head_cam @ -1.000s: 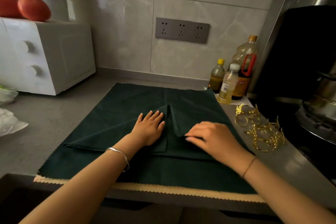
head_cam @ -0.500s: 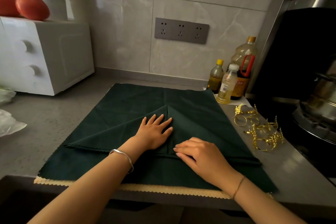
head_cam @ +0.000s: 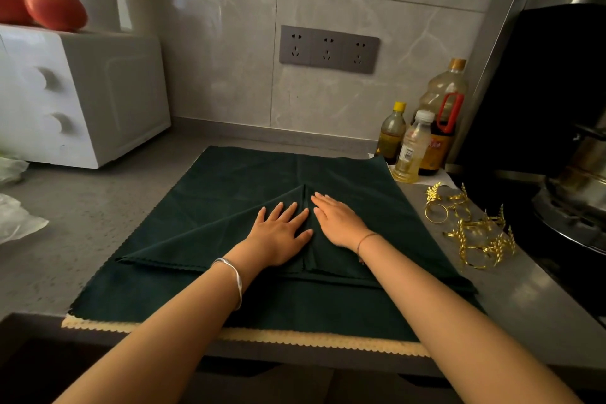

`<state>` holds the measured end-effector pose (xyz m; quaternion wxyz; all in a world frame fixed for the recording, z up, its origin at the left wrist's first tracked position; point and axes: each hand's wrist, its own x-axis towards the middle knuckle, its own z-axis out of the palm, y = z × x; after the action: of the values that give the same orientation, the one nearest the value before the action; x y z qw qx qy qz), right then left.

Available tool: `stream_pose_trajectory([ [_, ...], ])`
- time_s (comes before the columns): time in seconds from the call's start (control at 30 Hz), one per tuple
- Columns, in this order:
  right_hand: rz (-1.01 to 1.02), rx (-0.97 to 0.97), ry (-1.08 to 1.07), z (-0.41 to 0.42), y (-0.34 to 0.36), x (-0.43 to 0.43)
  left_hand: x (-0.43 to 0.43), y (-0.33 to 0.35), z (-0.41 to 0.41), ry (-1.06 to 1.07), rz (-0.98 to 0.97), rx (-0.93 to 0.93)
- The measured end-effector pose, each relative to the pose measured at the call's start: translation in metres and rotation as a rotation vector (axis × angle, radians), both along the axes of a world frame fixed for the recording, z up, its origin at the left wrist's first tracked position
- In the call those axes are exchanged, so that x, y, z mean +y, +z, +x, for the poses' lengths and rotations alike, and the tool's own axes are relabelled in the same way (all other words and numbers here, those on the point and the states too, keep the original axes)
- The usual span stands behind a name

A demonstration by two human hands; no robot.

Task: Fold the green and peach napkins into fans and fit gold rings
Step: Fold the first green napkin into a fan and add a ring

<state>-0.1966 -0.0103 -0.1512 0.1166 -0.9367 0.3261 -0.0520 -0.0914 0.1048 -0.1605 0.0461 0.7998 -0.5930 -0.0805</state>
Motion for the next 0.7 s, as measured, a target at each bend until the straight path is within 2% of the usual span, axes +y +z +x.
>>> stream_pose_trajectory([
  [0.57,-0.011,0.148,-0.104,-0.170,-0.013,0.020,0.004,0.000,0.000,-0.012,-0.030,0.020],
  [0.7,-0.022,0.088,-0.077,-0.182,-0.006,0.025,0.018,0.007,-0.005,-0.047,-0.035,0.060],
])
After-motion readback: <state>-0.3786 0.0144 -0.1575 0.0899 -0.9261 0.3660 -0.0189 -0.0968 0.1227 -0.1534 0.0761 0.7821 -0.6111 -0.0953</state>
